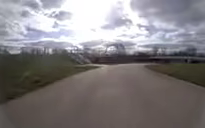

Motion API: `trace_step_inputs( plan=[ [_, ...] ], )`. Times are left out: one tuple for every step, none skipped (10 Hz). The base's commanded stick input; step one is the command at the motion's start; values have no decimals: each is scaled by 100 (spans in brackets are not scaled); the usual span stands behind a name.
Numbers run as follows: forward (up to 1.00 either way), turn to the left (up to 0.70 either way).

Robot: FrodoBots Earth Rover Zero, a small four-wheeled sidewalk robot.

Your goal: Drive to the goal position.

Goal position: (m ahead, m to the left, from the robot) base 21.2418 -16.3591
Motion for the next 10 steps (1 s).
trace_step_inputs(
  plan=[
    [100, 0],
    [100, 0],
    [100, 0],
    [100, 0],
    [100, 0],
    [100, 0],
    [100, 0],
    [100, 0],
    [100, 0],
    [100, 0]
  ],
)
